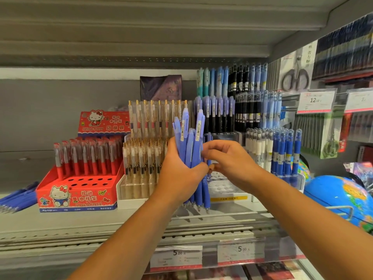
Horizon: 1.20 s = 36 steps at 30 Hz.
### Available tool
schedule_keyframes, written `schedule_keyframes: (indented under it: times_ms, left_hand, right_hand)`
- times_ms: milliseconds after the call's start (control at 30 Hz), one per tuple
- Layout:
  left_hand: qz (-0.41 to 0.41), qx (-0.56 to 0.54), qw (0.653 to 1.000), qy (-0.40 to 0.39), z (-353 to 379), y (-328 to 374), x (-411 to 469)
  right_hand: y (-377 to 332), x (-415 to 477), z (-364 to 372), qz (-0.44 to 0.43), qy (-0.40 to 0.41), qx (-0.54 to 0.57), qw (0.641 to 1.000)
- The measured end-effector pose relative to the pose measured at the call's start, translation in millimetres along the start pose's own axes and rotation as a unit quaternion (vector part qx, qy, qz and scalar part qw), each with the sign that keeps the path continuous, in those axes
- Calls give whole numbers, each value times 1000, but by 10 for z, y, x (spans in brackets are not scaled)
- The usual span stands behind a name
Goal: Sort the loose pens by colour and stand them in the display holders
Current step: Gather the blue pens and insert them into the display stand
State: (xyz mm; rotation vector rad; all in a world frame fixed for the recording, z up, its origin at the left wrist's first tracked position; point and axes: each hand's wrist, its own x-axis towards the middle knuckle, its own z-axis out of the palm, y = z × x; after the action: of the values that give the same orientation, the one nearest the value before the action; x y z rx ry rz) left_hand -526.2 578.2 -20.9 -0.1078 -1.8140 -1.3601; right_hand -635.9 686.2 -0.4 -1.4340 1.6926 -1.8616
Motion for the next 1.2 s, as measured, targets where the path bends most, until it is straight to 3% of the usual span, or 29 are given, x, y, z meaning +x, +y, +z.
schedule_keyframes:
  times_ms: [133, 233, 367, 500, 667, 867, 1200]
  left_hand:
    - [0, -13, 999, 31, -22, -7, 8]
    - [5, -4, 999, 47, -32, -14, 16]
    - [22, 13, 998, 52, -28, -38, 20]
    - [22, 15, 998, 49, -29, -44, 11]
    - [23, 10, 999, 41, -35, -39, 7]
    - [24, 8, 999, 33, -46, -8, -7]
    - [-8, 2, 1000, 29, -41, 20, -8]
  right_hand:
    - [-20, 37, -78, 0, 31, 125, 992]
    - [-47, 97, -166, -20, 106, 153, 982]
    - [-107, 179, -253, -75, 206, -4, 976]
    - [-109, 282, -311, -109, 267, -188, 939]
    - [27, 331, -271, -103, 280, -310, 903]
    - [185, 330, -238, -22, 211, -342, 915]
    - [129, 278, -243, 6, 201, -428, 881]
